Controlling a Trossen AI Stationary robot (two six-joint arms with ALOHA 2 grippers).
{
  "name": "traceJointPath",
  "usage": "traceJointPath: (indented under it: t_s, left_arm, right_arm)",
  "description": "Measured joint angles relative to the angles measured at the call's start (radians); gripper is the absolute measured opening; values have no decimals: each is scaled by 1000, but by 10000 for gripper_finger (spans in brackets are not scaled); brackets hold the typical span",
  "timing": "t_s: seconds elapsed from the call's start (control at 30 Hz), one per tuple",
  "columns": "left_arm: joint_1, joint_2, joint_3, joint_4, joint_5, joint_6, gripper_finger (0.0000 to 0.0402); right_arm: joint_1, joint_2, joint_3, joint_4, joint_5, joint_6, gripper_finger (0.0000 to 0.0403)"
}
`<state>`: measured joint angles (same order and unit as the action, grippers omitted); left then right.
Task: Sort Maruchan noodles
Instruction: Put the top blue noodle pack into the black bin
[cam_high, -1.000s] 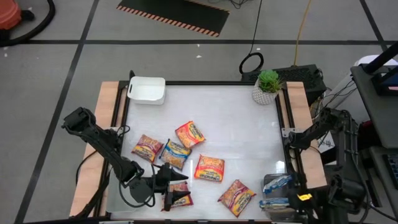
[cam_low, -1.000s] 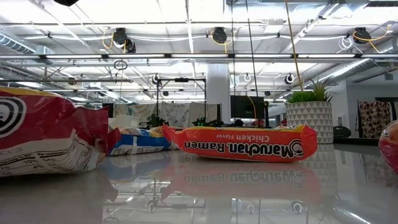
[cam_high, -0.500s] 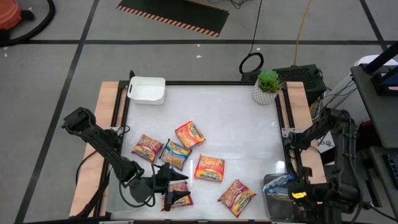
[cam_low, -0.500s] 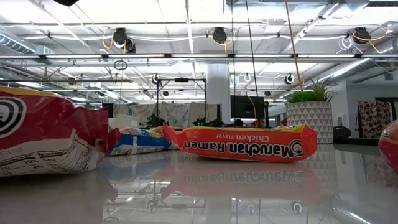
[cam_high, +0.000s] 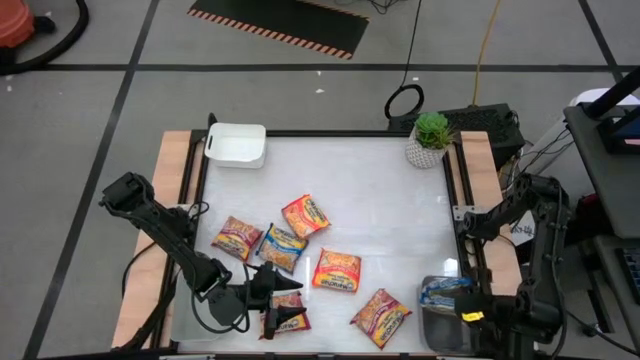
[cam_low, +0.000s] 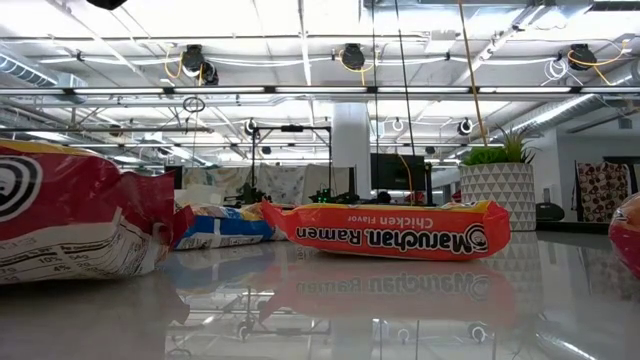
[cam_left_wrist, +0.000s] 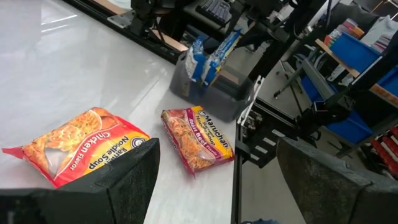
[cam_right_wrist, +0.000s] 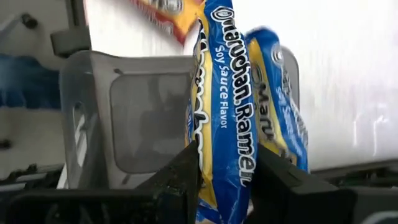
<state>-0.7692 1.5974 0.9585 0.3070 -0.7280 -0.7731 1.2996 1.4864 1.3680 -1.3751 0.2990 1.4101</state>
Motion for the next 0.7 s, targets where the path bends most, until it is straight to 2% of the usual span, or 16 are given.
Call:
traceJointPath:
  t_s: [0.13,0.27,0.7]
  left_arm:
    - [0,0,0,0,0,0,326]
    - [0,0,0,0,0,1,326]
    - [0,0,0,0,0,0,326]
  right_arm:
    - [16,0,-1,16,106,0,98]
    - [42,0,-1,20,169,12,98]
    - [94,0,-1,-5,225,89,98]
